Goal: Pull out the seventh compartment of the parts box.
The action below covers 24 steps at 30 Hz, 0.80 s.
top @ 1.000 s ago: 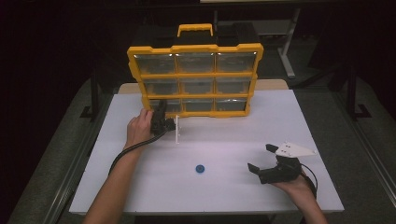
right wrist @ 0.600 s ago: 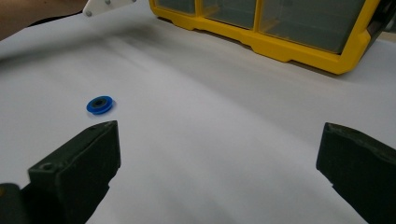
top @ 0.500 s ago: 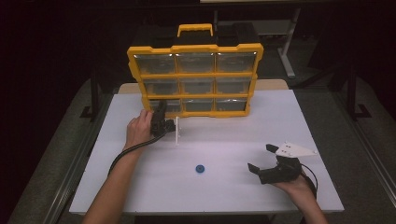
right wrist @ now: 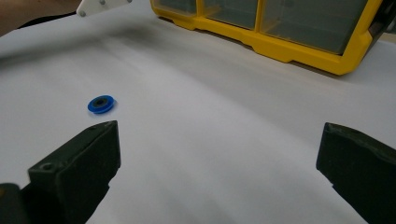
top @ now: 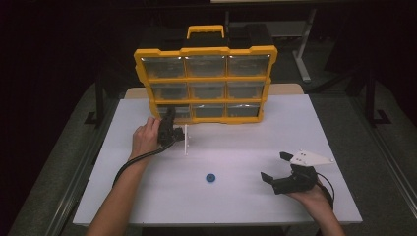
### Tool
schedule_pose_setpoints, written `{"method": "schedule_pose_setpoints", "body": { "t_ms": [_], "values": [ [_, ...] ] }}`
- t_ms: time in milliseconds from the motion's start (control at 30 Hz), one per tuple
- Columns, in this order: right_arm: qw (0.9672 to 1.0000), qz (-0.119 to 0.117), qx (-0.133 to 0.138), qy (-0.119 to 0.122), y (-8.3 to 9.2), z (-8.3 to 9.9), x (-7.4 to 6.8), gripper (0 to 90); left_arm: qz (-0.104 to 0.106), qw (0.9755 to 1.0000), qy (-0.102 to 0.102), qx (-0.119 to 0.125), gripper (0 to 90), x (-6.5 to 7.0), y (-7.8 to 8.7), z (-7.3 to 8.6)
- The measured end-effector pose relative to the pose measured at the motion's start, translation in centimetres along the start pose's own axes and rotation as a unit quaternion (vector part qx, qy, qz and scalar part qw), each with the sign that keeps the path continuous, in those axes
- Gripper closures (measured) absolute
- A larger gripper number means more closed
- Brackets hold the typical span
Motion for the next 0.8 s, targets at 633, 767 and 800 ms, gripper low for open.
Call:
{"method": "schedule_pose_setpoints", "body": {
  "t_ms": [633,767,800],
  "values": [
    [1.0000,0.000,0.000,-0.001,0.0,0.0,0.0,0.0,0.002,1.0000,0.002,0.007,79.5,0.0,1.2,-0.3],
    [1.0000,0.000,0.001,-0.002,0.0,-0.1,0.0,0.0,0.004,1.0000,0.000,0.004,79.5,-0.1,1.4,-0.3],
    [1.0000,-0.001,0.001,-0.001,0.0,-0.1,0.0,0.0,0.005,1.0000,0.001,0.004,79.5,-0.1,1.4,-0.3]
  ]
}}
Point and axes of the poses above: each handheld gripper's, and its own axes: y roughly backward along the jaws, z roughly out of its underside, x roughly to its right, the point moved 9 cm from there along -y, roughly forward along the jaws, and after that the axes turned 7 degrees about x, right-handed, at the moved point
